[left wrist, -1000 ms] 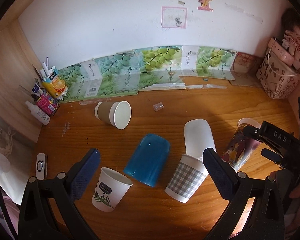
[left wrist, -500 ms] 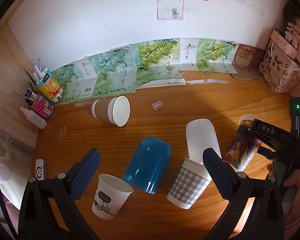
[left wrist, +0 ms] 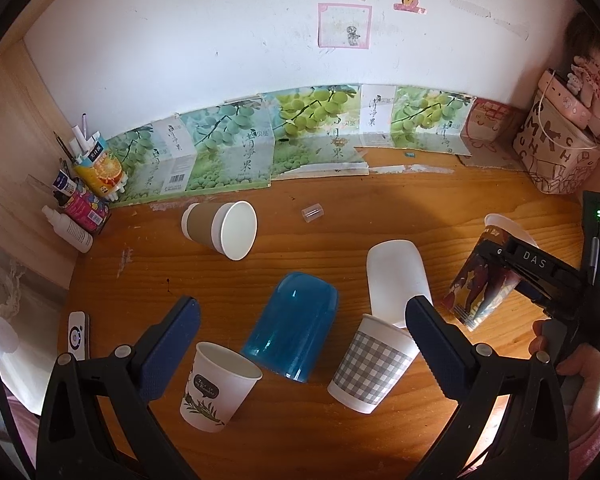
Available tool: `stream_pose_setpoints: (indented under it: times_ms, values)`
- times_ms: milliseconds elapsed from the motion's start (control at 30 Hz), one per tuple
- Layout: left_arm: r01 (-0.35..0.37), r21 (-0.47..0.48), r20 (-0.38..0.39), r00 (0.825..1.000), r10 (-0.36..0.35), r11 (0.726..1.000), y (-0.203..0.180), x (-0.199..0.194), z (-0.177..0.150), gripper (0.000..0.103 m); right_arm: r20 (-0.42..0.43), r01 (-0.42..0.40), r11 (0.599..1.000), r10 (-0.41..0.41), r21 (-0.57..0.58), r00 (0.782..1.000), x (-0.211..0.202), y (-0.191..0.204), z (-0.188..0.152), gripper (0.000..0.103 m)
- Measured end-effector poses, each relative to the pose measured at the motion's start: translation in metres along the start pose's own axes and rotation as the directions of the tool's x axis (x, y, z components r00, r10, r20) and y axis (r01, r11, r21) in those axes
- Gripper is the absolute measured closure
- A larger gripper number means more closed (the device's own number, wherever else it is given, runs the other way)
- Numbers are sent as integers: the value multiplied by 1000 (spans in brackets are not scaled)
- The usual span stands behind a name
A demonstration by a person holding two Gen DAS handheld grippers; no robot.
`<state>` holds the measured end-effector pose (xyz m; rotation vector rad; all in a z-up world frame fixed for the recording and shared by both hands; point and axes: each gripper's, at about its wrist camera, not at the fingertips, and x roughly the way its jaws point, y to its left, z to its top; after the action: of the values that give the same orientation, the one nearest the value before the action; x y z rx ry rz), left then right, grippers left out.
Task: Flip cup upright
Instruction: 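Rotate the held red cup with the right tool, rim toward the left tool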
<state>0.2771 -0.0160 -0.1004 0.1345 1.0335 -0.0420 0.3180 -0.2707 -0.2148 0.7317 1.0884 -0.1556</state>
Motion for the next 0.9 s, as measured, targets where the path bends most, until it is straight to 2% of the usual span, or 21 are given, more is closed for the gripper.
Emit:
stream_pose_setpoints:
  times_ms: [200, 400, 533, 700, 900]
  values:
    - [17, -14, 29, 999, -17, 1000, -2, -15, -8, 1, 104, -15, 992, 28, -125, 994, -25, 9, -11, 27]
    - [30, -52, 51, 998, -27, 998, 2, -30, -22, 1, 192, 27, 964, 26, -265, 981, -47, 16, -35, 28]
    - [20, -93, 75, 997, -13, 995, 8, -42, -33, 1, 223, 50, 935, 31, -351, 974, -57, 16, -57, 28]
    - [12, -135, 113, 994, 3, 991, 15, -59, -50, 1, 259, 102, 875, 28, -474, 965, -70, 21, -91, 28]
    - [20, -159, 133, 991, 1, 987, 21, -71, -70, 1, 254, 91, 821, 68, -564, 965, -88, 24, -123, 28]
